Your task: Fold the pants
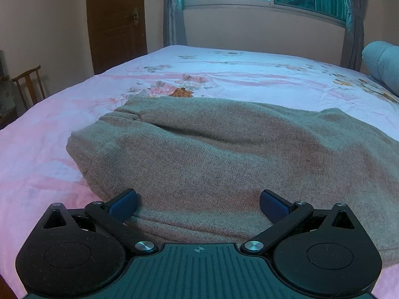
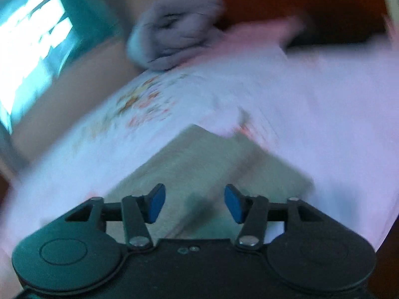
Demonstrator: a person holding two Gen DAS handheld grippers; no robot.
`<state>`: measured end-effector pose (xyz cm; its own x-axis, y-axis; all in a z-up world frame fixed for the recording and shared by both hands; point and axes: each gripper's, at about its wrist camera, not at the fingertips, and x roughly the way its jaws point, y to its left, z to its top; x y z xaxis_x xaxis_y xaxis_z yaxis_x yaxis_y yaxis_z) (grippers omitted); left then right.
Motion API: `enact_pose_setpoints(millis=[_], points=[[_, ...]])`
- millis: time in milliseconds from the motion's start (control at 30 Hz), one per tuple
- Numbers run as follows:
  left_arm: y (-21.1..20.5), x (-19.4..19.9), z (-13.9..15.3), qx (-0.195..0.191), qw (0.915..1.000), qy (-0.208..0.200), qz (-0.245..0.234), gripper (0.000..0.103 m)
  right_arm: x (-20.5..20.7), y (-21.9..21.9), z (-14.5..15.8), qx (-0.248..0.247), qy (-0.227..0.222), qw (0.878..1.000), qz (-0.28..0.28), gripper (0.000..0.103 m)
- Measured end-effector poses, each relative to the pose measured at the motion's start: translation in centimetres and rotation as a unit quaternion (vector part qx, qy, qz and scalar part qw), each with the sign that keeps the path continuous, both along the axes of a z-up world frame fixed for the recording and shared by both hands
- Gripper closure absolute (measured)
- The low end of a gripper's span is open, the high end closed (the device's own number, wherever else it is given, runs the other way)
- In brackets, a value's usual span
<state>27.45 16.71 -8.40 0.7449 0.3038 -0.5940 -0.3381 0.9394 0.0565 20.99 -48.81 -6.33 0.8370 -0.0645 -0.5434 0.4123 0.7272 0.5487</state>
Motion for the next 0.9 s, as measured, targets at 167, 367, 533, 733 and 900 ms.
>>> enact_pose_setpoints(millis=[167,367,533,733,900], points=[[-0.1,0.2,0.0,0.001,1.0000,0.005,-0.001,0.000,-1.0,-4.7,-3.8,0.169,-0.054,0.983,-0.051,0.079],[0.0,0.4,0.1,-0.001,1.0000,0.009,-0.001,0.000,2.5,-6.2,-4.4,0.213,-0.018,0.975,-0.060,0.103],[0.2,0.5,0.1,-0.003,0.9999,0.014,-0.004,0.000,3.6,-3.7,3.5,0.143,-0.094,0.985,0.022,0.103],[0.3,0.5,0.0,-0.004,0.9999,0.009,-0.007,0.000,-0.6,-2.9,9.5,0.095,-0.182,0.978,0.037,0.103],[0.2,0.2,-0.2,-0.002,1.0000,0.006,-0.008,0.000,-4.1,-6.3,-1.2,0.174,-0.056,0.982,-0.040,0.103]])
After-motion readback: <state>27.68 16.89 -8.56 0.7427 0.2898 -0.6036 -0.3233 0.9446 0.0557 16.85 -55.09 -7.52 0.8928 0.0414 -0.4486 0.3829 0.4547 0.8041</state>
